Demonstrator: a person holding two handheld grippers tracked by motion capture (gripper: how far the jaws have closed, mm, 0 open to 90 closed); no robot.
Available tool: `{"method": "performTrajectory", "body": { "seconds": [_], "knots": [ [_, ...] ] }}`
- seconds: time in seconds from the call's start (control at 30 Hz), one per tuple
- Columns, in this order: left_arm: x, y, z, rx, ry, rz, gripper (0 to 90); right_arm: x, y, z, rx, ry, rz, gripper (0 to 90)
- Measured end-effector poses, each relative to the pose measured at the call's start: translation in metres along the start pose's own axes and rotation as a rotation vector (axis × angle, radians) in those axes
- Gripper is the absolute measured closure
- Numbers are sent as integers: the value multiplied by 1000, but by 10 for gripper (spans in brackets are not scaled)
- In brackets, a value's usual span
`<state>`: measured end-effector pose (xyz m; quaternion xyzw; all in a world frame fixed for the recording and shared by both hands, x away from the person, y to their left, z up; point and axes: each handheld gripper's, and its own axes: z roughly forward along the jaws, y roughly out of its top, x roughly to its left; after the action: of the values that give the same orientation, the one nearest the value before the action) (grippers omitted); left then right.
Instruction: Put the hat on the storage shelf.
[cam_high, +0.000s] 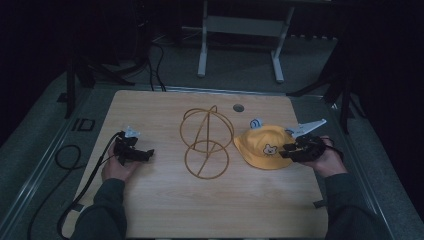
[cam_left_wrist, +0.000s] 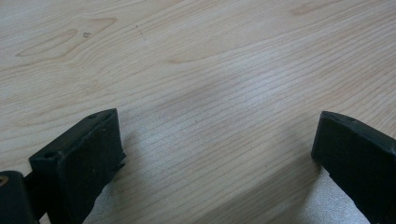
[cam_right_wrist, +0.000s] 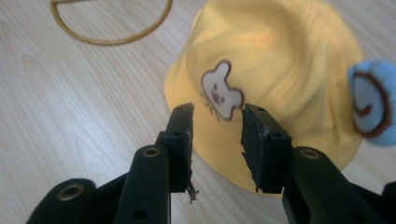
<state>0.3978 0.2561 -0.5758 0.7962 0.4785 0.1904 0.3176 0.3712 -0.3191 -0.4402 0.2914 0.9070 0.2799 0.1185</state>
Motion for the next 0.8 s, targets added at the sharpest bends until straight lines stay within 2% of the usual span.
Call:
{"method": "performTrajectory", "body": {
  "seconds": [0.17,0.47,0.8],
  "knots": [
    [0,0,0,0,0,0,17,-5,18,1,36,-6,-29,636],
    [0,0,0,-2,-1,-3,17,-12,35,3,37,-35,-31,586],
    [0,0,0,-2,0,-3,17,-24,58,10,79,-72,-36,538]
  ]
}}
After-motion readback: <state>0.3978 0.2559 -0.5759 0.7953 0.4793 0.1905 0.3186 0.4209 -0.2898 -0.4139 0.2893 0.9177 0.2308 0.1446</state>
